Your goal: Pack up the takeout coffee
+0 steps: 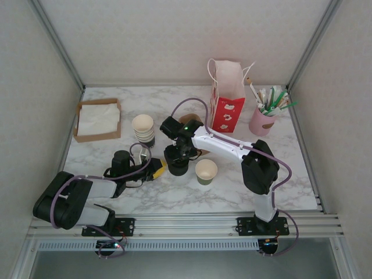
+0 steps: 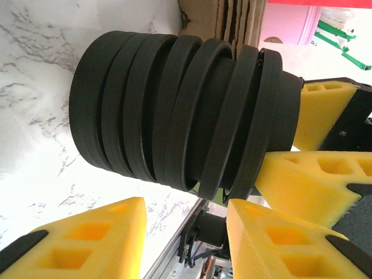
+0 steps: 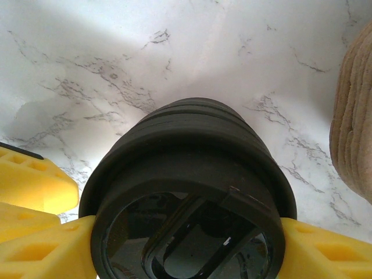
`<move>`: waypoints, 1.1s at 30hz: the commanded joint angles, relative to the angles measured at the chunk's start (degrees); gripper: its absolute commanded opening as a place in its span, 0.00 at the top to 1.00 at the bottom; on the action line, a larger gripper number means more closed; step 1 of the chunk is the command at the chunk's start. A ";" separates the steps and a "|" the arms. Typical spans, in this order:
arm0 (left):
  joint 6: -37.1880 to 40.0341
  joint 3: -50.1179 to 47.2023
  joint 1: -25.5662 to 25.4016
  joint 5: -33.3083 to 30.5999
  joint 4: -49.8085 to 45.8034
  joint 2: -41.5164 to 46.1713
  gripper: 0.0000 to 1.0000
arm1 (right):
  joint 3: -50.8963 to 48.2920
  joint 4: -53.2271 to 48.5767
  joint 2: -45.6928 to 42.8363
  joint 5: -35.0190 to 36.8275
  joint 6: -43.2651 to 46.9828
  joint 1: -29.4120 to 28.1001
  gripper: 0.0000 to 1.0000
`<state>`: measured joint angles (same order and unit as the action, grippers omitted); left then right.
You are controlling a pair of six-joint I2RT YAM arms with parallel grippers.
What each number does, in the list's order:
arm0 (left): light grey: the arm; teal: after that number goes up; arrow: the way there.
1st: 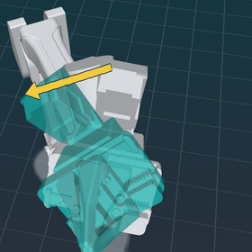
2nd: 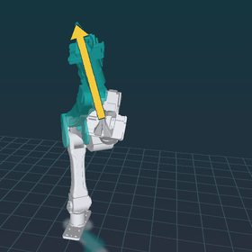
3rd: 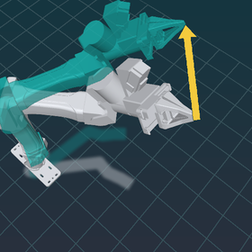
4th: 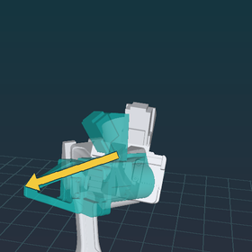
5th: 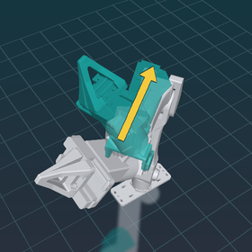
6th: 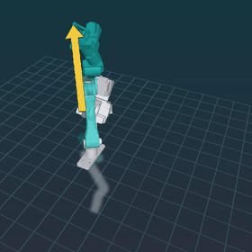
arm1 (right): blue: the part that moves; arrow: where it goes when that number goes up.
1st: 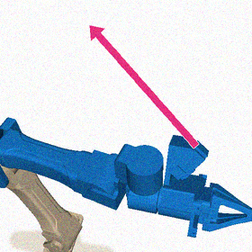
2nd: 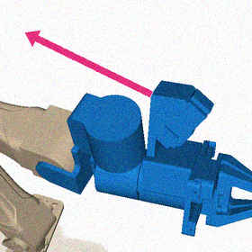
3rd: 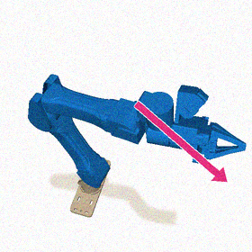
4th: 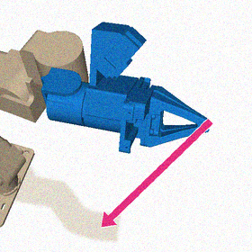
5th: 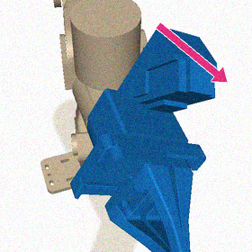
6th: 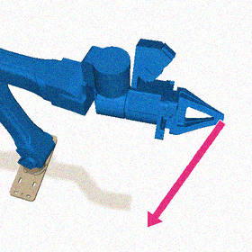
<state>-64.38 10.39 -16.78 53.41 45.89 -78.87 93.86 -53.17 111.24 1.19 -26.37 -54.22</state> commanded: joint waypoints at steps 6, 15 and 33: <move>-0.22 -0.22 0.21 2.23 4.36 -2.02 0.56 | 1.96 -0.81 1.35 -2.22 0.15 -0.58 0.29; -0.22 0.24 -0.24 2.49 5.34 -3.29 0.56 | 1.85 -0.91 1.37 -2.57 0.26 -0.69 0.30; -0.80 0.96 -0.73 2.85 7.24 -4.40 0.60 | 1.85 -0.74 1.35 -3.26 0.43 -0.81 0.30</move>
<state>-64.77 10.39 -17.17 54.52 50.68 -82.61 94.41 -53.17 111.57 -0.73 -26.33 -54.26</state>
